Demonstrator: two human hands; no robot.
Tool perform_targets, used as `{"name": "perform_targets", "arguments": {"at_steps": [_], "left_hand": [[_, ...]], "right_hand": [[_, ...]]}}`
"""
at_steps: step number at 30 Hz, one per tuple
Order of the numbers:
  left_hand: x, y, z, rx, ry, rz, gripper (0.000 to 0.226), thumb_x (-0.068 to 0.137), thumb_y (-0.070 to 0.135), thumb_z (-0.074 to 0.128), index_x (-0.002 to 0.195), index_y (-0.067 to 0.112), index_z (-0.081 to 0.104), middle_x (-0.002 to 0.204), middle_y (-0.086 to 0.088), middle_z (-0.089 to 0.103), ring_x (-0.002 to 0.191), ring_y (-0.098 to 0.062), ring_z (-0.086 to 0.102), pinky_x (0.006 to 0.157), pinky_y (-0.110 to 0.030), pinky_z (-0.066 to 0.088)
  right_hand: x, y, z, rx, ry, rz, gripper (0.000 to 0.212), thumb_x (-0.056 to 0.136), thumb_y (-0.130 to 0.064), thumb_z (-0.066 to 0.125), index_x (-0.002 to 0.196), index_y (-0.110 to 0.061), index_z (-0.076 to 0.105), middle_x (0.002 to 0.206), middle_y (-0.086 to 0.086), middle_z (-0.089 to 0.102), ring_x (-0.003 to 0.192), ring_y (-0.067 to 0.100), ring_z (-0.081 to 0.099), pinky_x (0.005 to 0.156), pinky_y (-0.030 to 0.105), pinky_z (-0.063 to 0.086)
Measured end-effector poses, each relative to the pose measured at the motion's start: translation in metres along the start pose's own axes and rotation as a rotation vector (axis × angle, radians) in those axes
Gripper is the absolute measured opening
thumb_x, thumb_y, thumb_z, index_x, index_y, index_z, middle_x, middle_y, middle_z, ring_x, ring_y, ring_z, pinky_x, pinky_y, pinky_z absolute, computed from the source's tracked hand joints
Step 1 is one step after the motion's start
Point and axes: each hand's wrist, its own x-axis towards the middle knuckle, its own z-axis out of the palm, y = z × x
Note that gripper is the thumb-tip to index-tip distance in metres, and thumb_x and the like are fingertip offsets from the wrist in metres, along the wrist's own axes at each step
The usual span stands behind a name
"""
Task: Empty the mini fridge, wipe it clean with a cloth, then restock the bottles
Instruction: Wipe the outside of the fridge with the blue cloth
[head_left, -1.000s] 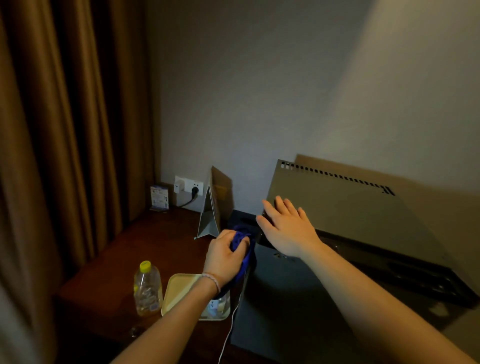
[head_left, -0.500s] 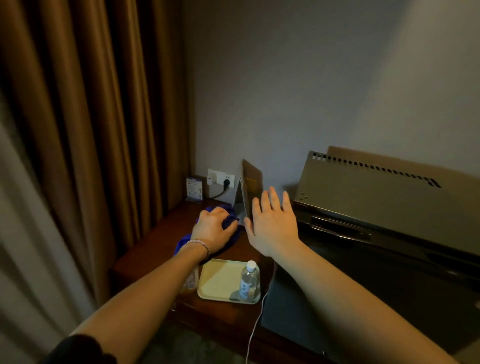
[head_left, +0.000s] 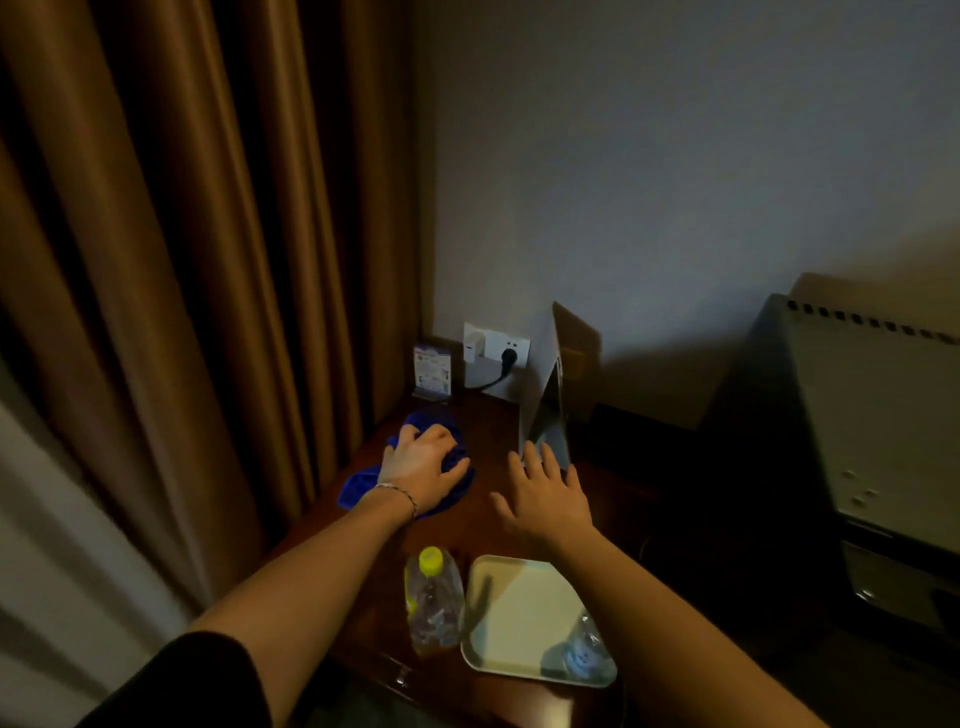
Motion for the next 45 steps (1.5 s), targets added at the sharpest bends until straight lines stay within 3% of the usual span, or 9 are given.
{"name": "perform_targets", "arguments": {"at_steps": [9,19,24,32,37,45], "left_hand": [[0.049,-0.058,0.088,0.073,-0.215,-0.031,0.045,0.098,0.056,0.039,0.130,0.028,0.052,0.142,0.013,0.036,0.131,-0.028,0.025,0.100,-0.050,0.037],[0.048,-0.078,0.154,-0.004,-0.404,-0.084,0.038,0.099,0.047,0.047,0.132,0.030,0.049,0.155,0.010,0.025,0.144,-0.027,0.010,0.103,-0.056,0.039],[0.042,-0.069,0.138,-0.050,-0.308,-0.084,0.045,0.097,0.054,0.045,0.136,0.033,0.049,0.154,0.010,0.030,0.144,-0.022,0.015,0.104,-0.055,0.039],[0.007,-0.047,0.097,-0.356,-0.180,0.005,0.033,0.096,0.054,0.048,0.118,0.033,0.062,0.126,0.012,0.055,0.122,-0.016,0.049,0.104,-0.036,0.042],[-0.027,-0.027,0.071,-0.365,-0.115,0.070,0.034,0.094,0.055,0.052,0.118,0.034,0.062,0.126,0.016,0.054,0.123,-0.008,0.047,0.106,-0.029,0.038],[-0.068,0.020,0.046,-0.123,-0.012,0.132,0.042,0.093,0.060,0.048,0.126,0.036,0.057,0.139,0.015,0.047,0.134,-0.010,0.036,0.103,-0.039,0.036]], "right_hand": [[0.069,0.008,0.069,0.030,-0.123,0.107,0.074,0.102,-0.058,0.020,0.159,-0.017,-0.006,0.164,0.007,-0.019,0.151,0.028,-0.018,0.121,0.053,-0.001],[0.071,0.036,0.112,-0.004,-0.263,0.180,0.074,0.102,-0.058,0.017,0.158,-0.017,-0.009,0.165,0.008,-0.016,0.151,0.029,-0.015,0.120,0.053,-0.002],[0.047,0.051,0.110,-0.047,-0.272,0.230,0.075,0.101,-0.060,0.015,0.158,-0.016,-0.005,0.166,0.009,-0.008,0.152,0.031,-0.010,0.121,0.054,0.001],[-0.012,0.050,0.099,-0.048,-0.219,0.217,0.073,0.101,-0.059,0.021,0.157,-0.014,0.012,0.163,0.012,0.015,0.150,0.035,0.011,0.118,0.055,0.018],[-0.043,0.049,0.103,-0.052,-0.190,0.232,0.071,0.100,-0.058,0.026,0.155,-0.013,0.019,0.158,0.013,0.024,0.147,0.035,0.019,0.116,0.054,0.025],[-0.079,0.049,0.088,-0.145,-0.088,0.257,0.071,0.102,-0.056,0.027,0.156,-0.011,0.016,0.160,0.014,0.020,0.149,0.037,0.013,0.119,0.054,0.019]]}}
